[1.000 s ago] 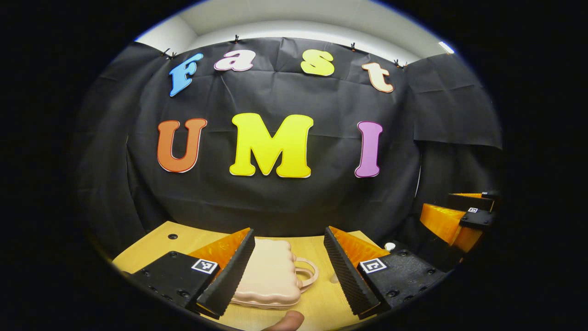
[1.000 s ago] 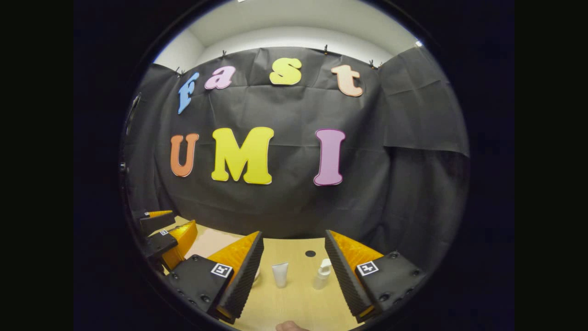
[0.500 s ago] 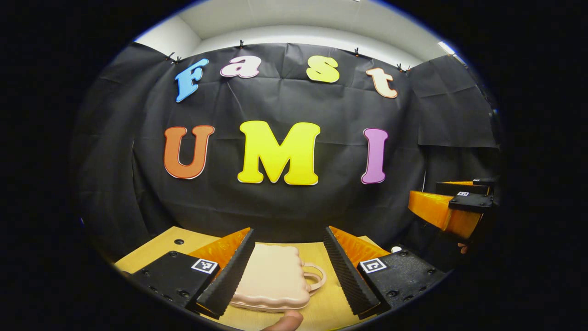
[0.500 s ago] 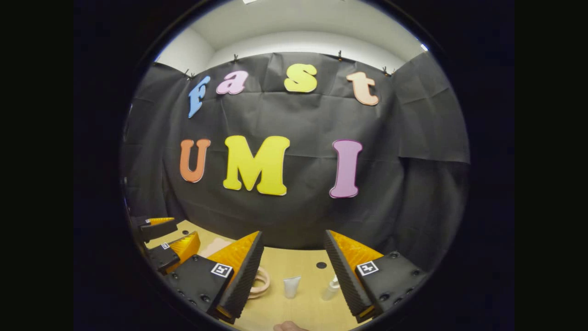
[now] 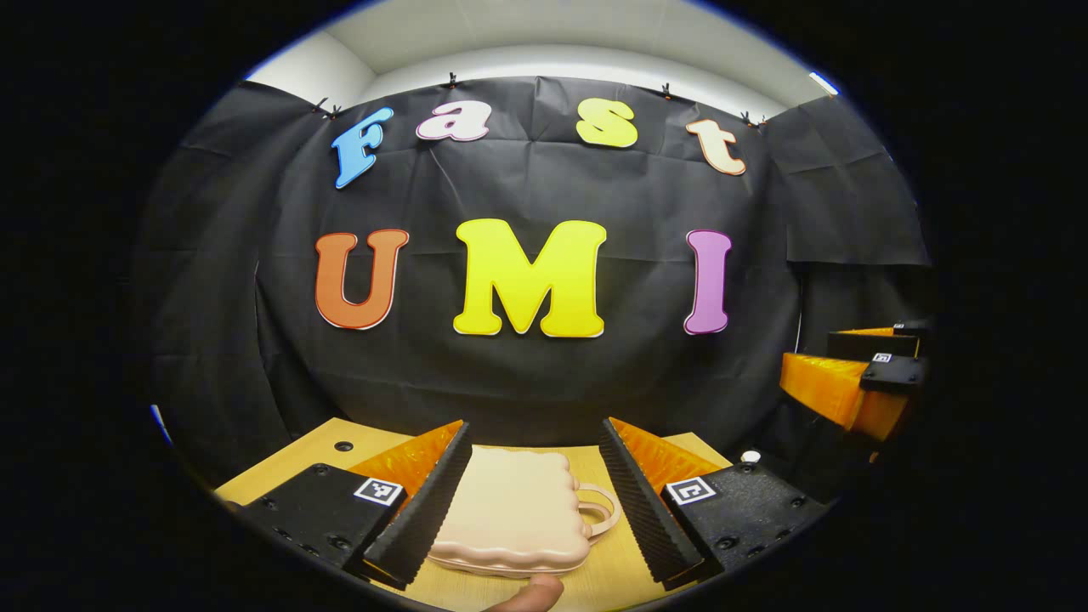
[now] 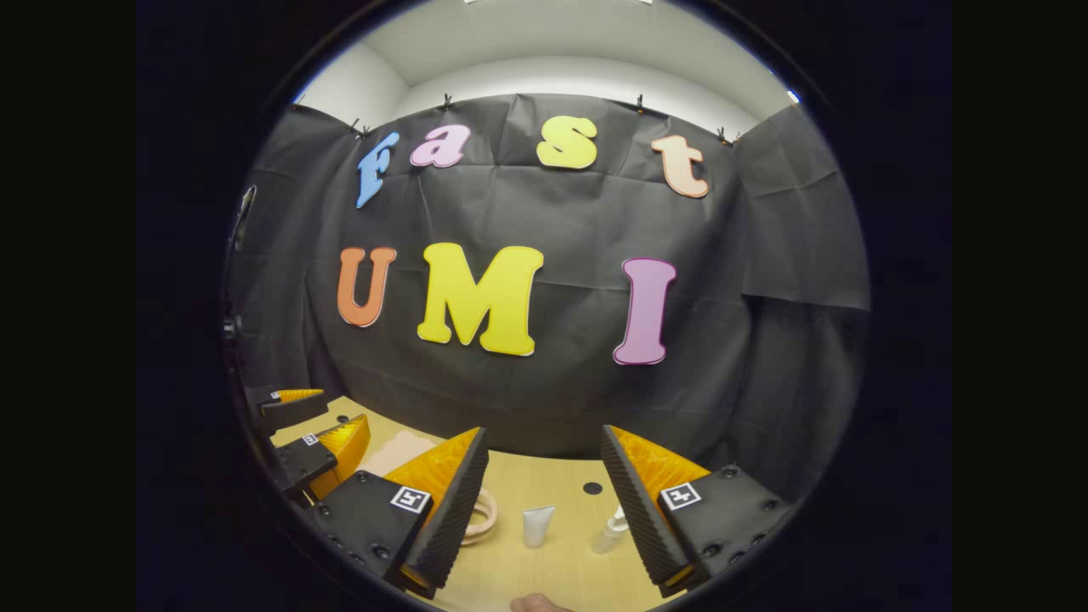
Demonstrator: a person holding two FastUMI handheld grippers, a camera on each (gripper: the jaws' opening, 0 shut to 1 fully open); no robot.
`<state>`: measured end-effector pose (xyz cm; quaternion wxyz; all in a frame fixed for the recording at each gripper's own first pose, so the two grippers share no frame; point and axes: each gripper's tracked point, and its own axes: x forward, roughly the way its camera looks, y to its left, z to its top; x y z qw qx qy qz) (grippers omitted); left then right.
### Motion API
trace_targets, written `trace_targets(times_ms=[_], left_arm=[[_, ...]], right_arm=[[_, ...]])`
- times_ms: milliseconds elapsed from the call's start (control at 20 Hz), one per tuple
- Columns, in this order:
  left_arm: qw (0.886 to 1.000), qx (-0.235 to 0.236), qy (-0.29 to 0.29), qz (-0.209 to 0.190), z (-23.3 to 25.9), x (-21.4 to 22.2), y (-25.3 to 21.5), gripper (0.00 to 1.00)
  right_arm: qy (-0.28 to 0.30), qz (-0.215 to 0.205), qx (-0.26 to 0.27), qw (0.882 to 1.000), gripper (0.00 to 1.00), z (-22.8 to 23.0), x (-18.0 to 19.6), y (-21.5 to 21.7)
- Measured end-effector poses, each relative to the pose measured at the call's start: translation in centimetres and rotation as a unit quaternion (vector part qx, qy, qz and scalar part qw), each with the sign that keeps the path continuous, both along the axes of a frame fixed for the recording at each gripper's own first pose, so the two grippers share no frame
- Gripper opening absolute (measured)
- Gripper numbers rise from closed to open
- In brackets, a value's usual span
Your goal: First open the suitcase, pack the skin care products into it, and then close the suitcase.
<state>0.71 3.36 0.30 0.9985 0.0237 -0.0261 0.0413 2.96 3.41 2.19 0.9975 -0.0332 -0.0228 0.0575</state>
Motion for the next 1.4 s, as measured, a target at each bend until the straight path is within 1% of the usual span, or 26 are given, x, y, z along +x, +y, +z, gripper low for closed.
trace_targets(times_ms=[100,200,250,300,450,550,600,700,800,850,900,1050,1150,1250,1350,1400], left_arm=[[1.000,0.029,-0.006,0.003,-0.9,0.7,0.4,0.96],[0.997,0.077,0.001,0.005,-3.1,1.7,0.6,0.96],[0.995,0.098,0.013,0.000,-4.8,2.2,0.5,0.96],[0.993,0.116,0.025,0.000,-6.4,2.6,0.7,0.96],[0.987,0.150,0.062,-0.008,-10.5,3.6,0.2,0.98],[0.980,0.179,0.082,-0.010,-13.1,4.2,-0.5,0.98],[0.976,0.196,0.095,-0.011,-14.3,4.4,-0.8,0.98],[0.966,0.236,0.102,-0.019,-15.8,5.3,-2.2,0.98],[0.948,0.302,0.102,-0.020,-16.9,6.2,-3.5,0.98],[0.936,0.337,0.099,-0.023,-17.3,6.9,-4.3,0.98],[0.924,0.369,0.099,-0.029,-17.9,7.1,-5.1,0.98],[0.887,0.443,0.120,-0.050,-20.6,8.3,-7.5,0.98],[0.856,0.493,0.148,-0.045,-22.5,9.3,-7.8,0.97],[0.820,0.542,0.180,-0.028,-24.4,10.3,-7.5,0.97],[0.789,0.577,0.212,-0.013,-25.8,11.4,-6.8,0.93],[0.772,0.596,0.221,-0.007,-26.1,12.0,-6.7,0.88]], right_arm=[[-0.005,-0.015,-0.008,1.000,0.80,-0.1,-0.2,-1.5],[0.000,-0.030,-0.018,0.999,0.79,-1.2,-0.3,-3.3],[0.006,-0.041,-0.025,0.999,0.78,-2.0,-0.4,-4.6],[0.010,-0.050,-0.030,0.998,0.80,-2.5,-0.6,-5.6],[0.015,-0.072,-0.046,0.996,0.80,-3.9,-1.2,-8.9],[0.023,-0.080,-0.043,0.996,0.79,-4.9,-1.6,-10.9],[0.026,-0.083,-0.036,0.996,0.79,-5.0,-1.6,-11.9],[0.025,-0.091,-0.031,0.995,0.80,-5.2,-1.4,-13.7],[0.028,-0.097,-0.030,0.994,0.79,-5.8,-0.8,-15.4],[0.032,-0.096,-0.026,0.995,0.80,-6.2,-0.6,-16.1],[0.035,-0.095,-0.020,0.995,0.79,-6.7,-0.2,-16.6],[0.033,-0.096,0.004,0.995,0.80,-7.3,0.6,-18.6],[0.039,-0.090,0.017,0.995,0.80,-8.5,1.5,-19.4],[0.053,-0.090,0.028,0.994,0.79,-9.7,2.6,-20.8],[0.065,-0.089,0.034,0.993,0.79,-11.0,3.5,-22.1],[0.071,-0.090,0.035,0.993,0.80,-11.5,3.9,-22.8]])
